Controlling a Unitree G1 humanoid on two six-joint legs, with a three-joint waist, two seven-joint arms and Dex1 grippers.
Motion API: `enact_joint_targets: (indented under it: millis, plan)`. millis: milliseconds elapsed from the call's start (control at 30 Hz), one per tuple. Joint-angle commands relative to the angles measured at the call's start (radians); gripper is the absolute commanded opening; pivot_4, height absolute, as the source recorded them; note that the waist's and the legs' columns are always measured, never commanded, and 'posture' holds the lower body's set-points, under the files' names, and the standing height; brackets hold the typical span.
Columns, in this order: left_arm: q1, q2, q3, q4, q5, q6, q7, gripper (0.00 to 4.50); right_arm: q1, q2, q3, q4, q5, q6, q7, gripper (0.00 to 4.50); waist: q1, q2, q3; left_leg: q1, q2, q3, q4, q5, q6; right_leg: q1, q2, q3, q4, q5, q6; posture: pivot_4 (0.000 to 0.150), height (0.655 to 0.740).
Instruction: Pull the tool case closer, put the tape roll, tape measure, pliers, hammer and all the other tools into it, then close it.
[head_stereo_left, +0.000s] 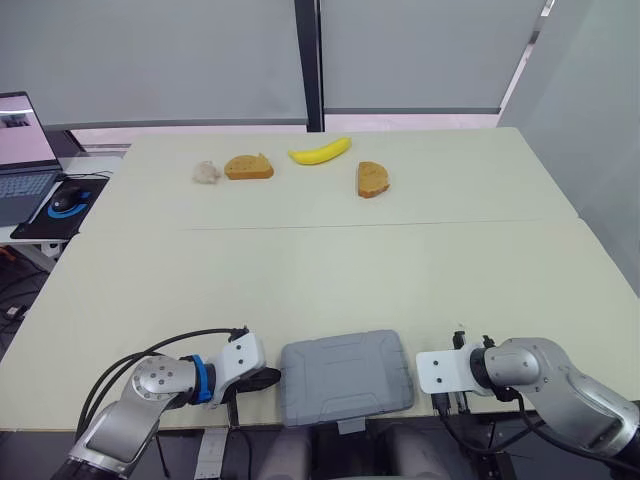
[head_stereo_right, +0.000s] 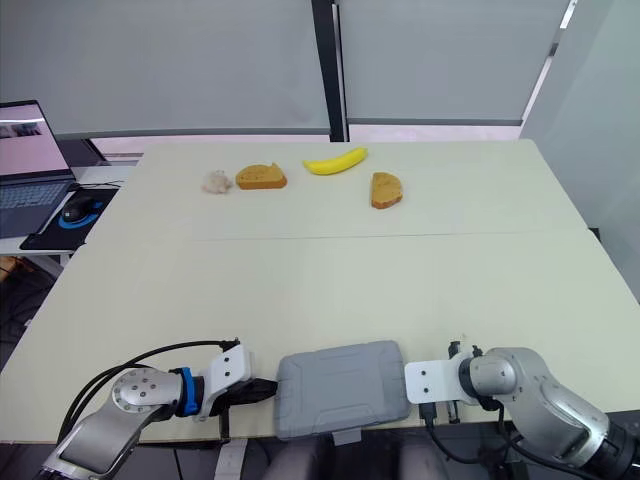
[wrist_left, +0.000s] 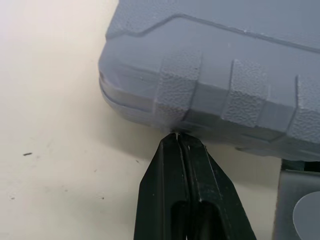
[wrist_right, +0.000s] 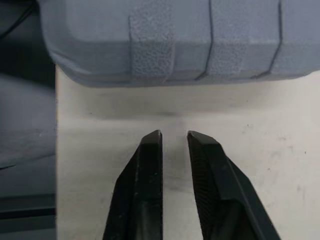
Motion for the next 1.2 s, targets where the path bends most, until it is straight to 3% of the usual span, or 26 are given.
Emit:
enact_joint_targets:
  millis: [33,467,933,1067,1200]
  plan:
    - [-0.031,-0.019,-0.018,-0.004,0.001,-0.012,0.004,0.00,-0.022,0.042,0.011,0.021,-0.015,-0.050,0.032,0.02,0.001,0.000,0.000,0.000,0.000,0.000,0.000,0.000,0.000,0.000,0.000,0.000,0.000,0.000,0.000,0.150,0.7400]
    - [-0.075,-0.048,-0.074,-0.005,0.005,-0.024,-0.043,0.00,0.012,0.090,-0.034,-0.064,-0.005,0.013,0.113,0.02,0.001,-0.001,0.000,0.000,-0.001,-0.001,0.000,0.000,0.000,0.001,0.000,0.000,0.000,0.000,0.000,0.150,0.7400]
    - [-0.068,-0.033,-0.063,0.015,0.016,-0.044,-0.037,0.00,0.007,0.099,-0.070,-0.039,-0.016,0.036,0.121,0.02,0.000,-0.001,0.000,0.000,-0.001,-0.001,0.000,0.000,0.000,0.001,0.000,0.000,0.000,0.000,0.000,0.150,0.7400]
    - [-0.073,-0.008,-0.024,0.034,0.011,-0.054,-0.035,0.00,0.031,0.066,-0.127,-0.065,-0.003,0.089,0.118,0.02,0.001,-0.001,0.000,0.000,-0.001,-0.001,0.000,0.000,0.000,0.000,0.000,0.000,0.000,0.000,0.000,0.150,0.7400]
    - [-0.067,0.056,0.097,0.073,-0.046,-0.078,-0.061,0.00,0.116,-0.018,-0.291,-0.126,0.068,0.090,0.128,0.02,0.002,-0.001,0.000,0.000,-0.001,-0.001,0.000,0.000,0.000,0.000,0.000,0.000,0.000,0.000,0.000,0.150,0.7400]
